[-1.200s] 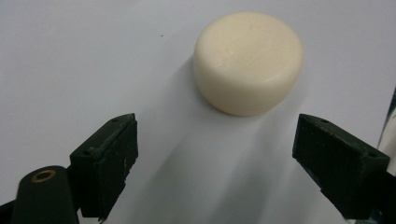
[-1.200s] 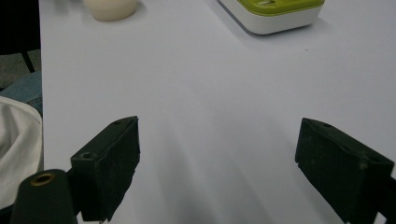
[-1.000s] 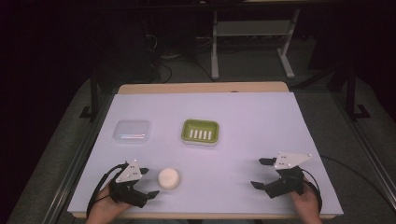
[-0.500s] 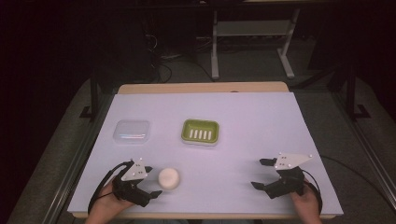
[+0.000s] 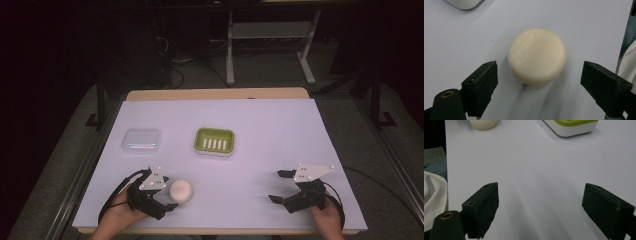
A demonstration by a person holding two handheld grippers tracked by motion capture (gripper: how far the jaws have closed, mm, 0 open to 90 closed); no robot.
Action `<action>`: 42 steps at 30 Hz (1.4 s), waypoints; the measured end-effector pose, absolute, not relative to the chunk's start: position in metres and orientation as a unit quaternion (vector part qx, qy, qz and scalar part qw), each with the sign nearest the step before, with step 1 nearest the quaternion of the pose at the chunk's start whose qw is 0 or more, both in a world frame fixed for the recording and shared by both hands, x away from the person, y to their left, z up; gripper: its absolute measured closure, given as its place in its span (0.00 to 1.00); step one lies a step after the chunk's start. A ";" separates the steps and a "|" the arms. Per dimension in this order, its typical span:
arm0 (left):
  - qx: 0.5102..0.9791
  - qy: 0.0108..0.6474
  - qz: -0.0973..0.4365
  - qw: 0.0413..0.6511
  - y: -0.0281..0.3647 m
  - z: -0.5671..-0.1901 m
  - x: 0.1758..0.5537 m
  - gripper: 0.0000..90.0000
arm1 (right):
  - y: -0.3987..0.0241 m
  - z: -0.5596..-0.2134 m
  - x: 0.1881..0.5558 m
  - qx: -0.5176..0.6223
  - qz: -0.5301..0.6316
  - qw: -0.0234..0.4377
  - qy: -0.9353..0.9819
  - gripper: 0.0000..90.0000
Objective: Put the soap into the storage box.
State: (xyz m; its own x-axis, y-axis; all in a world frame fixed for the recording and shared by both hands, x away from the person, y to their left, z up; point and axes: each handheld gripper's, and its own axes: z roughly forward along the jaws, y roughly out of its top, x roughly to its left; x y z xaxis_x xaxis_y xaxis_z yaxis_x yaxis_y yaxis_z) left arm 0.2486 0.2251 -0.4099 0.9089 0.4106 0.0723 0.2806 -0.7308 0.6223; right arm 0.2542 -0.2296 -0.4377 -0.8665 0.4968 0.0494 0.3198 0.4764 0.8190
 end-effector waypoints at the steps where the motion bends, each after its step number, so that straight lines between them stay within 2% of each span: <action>1: 0.925 0.186 0.101 0.316 0.224 -0.410 0.250 0.15 | -0.229 -0.438 0.254 0.240 0.453 0.098 0.853 0.15; 42: 0.951 0.161 0.076 0.251 0.189 -0.421 0.271 0.15 | -0.228 -0.438 0.254 0.235 0.452 0.095 0.855 0.15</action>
